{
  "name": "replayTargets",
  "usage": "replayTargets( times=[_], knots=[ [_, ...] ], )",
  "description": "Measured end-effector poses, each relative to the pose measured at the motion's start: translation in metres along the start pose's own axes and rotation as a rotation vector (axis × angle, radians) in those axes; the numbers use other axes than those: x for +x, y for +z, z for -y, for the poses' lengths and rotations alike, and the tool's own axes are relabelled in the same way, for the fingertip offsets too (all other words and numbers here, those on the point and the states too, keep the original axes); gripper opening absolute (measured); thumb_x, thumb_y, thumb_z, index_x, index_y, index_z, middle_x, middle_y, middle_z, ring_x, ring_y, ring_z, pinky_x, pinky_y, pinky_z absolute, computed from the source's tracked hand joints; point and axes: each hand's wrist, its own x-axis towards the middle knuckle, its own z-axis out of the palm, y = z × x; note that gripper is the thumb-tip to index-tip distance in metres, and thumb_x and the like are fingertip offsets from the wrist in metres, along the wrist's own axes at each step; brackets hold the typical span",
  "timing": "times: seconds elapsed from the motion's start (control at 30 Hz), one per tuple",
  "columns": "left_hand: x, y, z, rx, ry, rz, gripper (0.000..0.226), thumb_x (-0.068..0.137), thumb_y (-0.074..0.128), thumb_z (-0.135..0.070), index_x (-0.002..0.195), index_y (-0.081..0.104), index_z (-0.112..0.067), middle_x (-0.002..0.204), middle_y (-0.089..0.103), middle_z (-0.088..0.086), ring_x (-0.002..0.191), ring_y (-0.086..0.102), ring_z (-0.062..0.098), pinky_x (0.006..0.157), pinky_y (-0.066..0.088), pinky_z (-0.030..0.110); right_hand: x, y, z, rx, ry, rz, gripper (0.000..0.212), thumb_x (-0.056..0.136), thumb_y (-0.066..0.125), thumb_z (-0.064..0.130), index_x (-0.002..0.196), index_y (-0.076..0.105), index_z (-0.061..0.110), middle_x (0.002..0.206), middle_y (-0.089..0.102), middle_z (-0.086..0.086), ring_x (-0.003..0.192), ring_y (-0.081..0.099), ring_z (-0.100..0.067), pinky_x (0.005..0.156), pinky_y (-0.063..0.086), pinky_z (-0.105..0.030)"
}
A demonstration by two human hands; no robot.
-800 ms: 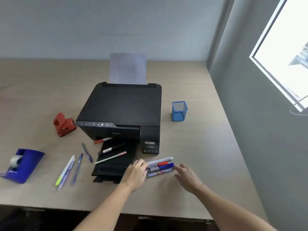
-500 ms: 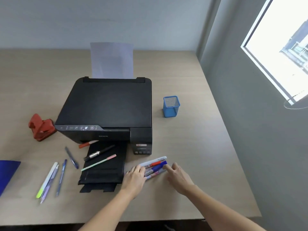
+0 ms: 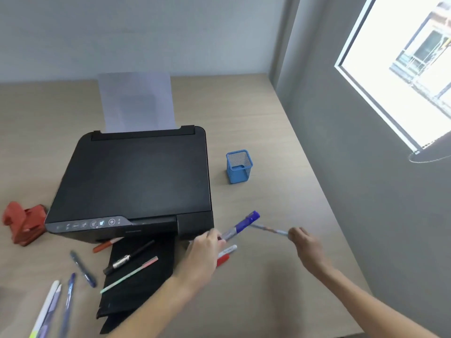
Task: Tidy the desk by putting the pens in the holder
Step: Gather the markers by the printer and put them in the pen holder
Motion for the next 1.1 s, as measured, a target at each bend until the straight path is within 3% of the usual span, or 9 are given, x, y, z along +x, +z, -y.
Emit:
replayTargets(
  times=[0.13, 0.27, 0.5, 0.63, 0.77, 0.87, 0.97, 1.03, 1.1],
  knots=[
    [0.094, -0.053, -0.044, 0.089, 0.055, -0.241, 0.021, 0.097, 0.048, -0.019, 0.099, 0.060, -0.002, 0.094, 0.066, 0.019, 0.084, 0.063, 0.039, 0.066, 0.048, 0.040, 0.066, -0.037, 0.034, 0.140, 0.148, -0.244, 0.012, 0.088, 0.059, 0.009, 0.077, 0.059, 0.003, 0.069, 0.055, -0.009, 0.062, 0.046, -0.026, 0.057, 0.026, -0.032],
    [0.190, -0.055, -0.069, 0.206, -0.088, -0.081, 0.015, 0.088, 0.052, 0.004, 0.101, 0.059, 0.003, 0.107, 0.063, 0.022, 0.097, 0.062, 0.039, 0.065, 0.040, 0.035, 0.137, -0.044, 0.075, 0.201, 0.108, -0.267, 0.014, 0.087, 0.057, 0.009, 0.076, 0.059, 0.000, 0.073, 0.062, -0.018, 0.065, 0.045, -0.027, 0.057, 0.021, -0.029],
    [0.243, -0.026, -0.054, 0.286, -0.152, 0.009, 0.025, 0.091, 0.057, -0.006, 0.116, 0.056, 0.000, 0.117, 0.061, 0.018, 0.107, 0.061, 0.034, 0.076, 0.048, 0.036, 0.200, -0.026, 0.111, 0.123, 0.082, -0.107, 0.014, 0.085, 0.052, 0.005, 0.079, 0.062, -0.003, 0.082, 0.067, -0.022, 0.077, 0.055, -0.035, 0.067, 0.034, -0.034],
    [0.222, -0.034, -0.051, 0.304, -0.081, -0.047, 0.021, 0.090, 0.054, 0.000, 0.111, 0.058, 0.000, 0.112, 0.062, 0.020, 0.102, 0.061, 0.035, 0.070, 0.044, 0.036, 0.199, -0.017, 0.115, 0.148, 0.066, -0.061, 0.021, 0.086, 0.049, 0.005, 0.093, 0.068, 0.000, 0.087, 0.072, -0.022, 0.084, 0.061, -0.040, 0.071, 0.041, -0.035],
    [0.143, -0.040, -0.041, 0.126, 0.272, -0.310, 0.022, 0.090, 0.058, -0.009, 0.112, 0.061, -0.007, 0.104, 0.063, 0.012, 0.090, 0.064, 0.031, 0.074, 0.055, 0.041, 0.152, -0.001, 0.110, 0.180, -0.006, -0.079, 0.026, 0.087, 0.049, 0.007, 0.107, 0.065, 0.008, 0.094, 0.073, -0.018, 0.083, 0.064, -0.036, 0.076, 0.046, -0.038],
    [0.061, -0.002, -0.008, 0.111, 0.427, -0.168, 0.010, 0.084, 0.064, -0.014, 0.094, 0.063, -0.015, 0.084, 0.062, 0.004, 0.070, 0.065, 0.027, 0.063, 0.055, 0.039, 0.096, 0.032, 0.100, 0.102, -0.169, 0.217, 0.023, 0.087, 0.053, 0.008, 0.104, 0.067, 0.013, 0.095, 0.071, -0.013, 0.083, 0.066, -0.033, 0.075, 0.049, -0.036],
    [0.003, 0.056, 0.042, 0.149, 0.207, 0.004, 0.011, 0.079, 0.070, -0.024, 0.088, 0.065, -0.022, 0.077, 0.063, -0.001, 0.067, 0.069, 0.022, 0.056, 0.056, 0.031, 0.052, 0.065, 0.091, -0.023, -0.244, 0.542, 0.031, 0.086, 0.057, 0.012, 0.116, 0.061, 0.021, 0.108, 0.057, -0.013, 0.093, 0.060, -0.032, 0.081, 0.052, -0.040],
    [-0.017, 0.085, 0.071, 0.306, 0.043, 0.121, 0.041, 0.047, 0.092, -0.032, 0.079, 0.069, -0.020, 0.069, 0.063, -0.004, 0.058, 0.068, 0.015, 0.045, 0.054, 0.024, 0.033, 0.078, 0.088, -0.122, -0.263, 0.560, 0.033, 0.085, 0.056, 0.013, 0.116, 0.058, 0.023, 0.109, 0.050, -0.013, 0.097, 0.054, -0.031, 0.075, 0.051, -0.040],
    [-0.023, 0.105, 0.091, 0.367, -0.129, 0.196, 0.072, 0.018, 0.096, -0.039, 0.079, 0.067, -0.015, 0.066, 0.063, -0.002, 0.053, 0.066, 0.014, 0.036, 0.051, 0.023, 0.023, 0.081, 0.086, -0.194, -0.283, 0.517, 0.028, 0.084, 0.054, 0.013, 0.112, 0.053, 0.019, 0.109, 0.047, -0.013, 0.100, 0.052, -0.031, 0.067, 0.045, -0.038]
  ],
)
